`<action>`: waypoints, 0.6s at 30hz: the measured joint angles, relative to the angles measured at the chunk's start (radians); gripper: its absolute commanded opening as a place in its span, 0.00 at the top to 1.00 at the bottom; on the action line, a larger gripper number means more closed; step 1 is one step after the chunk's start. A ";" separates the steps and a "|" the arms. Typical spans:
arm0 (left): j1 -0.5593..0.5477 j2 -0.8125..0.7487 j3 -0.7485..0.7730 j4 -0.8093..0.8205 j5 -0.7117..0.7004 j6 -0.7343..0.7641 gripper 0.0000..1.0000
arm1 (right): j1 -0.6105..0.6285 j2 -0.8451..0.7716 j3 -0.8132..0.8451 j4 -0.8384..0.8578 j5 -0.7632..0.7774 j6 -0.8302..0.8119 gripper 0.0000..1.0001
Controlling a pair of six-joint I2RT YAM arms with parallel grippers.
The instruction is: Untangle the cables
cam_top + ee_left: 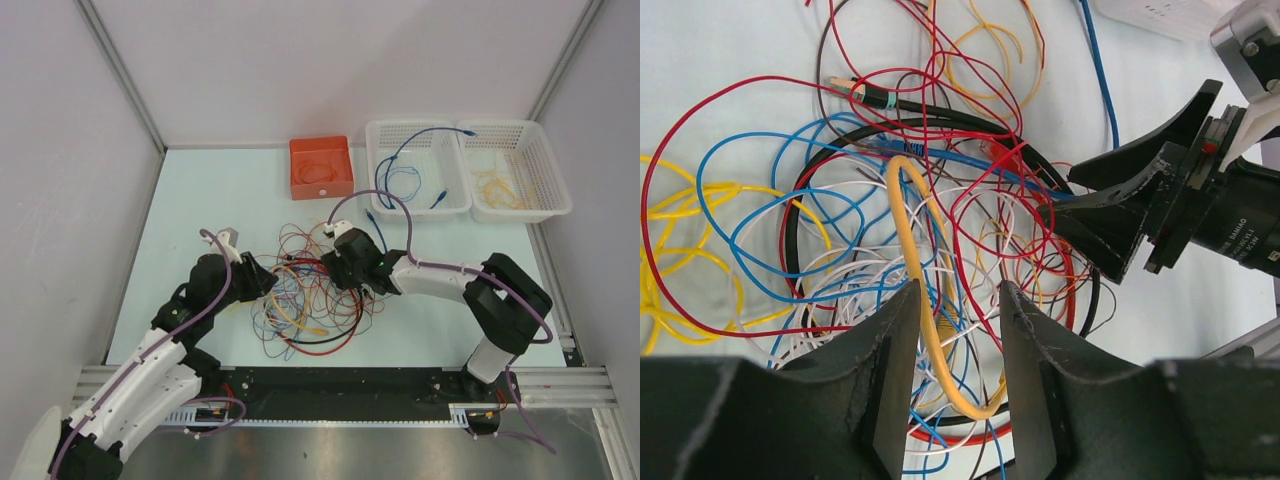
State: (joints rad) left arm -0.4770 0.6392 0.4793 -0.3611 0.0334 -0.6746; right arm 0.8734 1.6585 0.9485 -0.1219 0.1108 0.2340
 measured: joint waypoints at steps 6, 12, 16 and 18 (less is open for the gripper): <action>0.000 0.004 -0.010 0.000 0.000 -0.005 0.57 | -0.030 0.048 0.000 0.014 0.000 0.000 0.58; 0.000 0.004 -0.010 0.000 -0.003 -0.005 0.57 | -0.027 0.044 0.000 0.019 0.023 0.003 0.92; 0.000 0.004 -0.008 -0.002 -0.006 -0.004 0.55 | 0.022 -0.052 0.000 -0.020 0.076 0.003 0.94; 0.000 0.004 -0.002 -0.005 -0.010 -0.001 0.55 | 0.043 -0.132 0.000 -0.039 0.096 0.005 0.96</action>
State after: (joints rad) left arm -0.4770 0.6434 0.4770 -0.3660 0.0238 -0.6758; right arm 0.9165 1.5261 0.9482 -0.1608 0.2070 0.2390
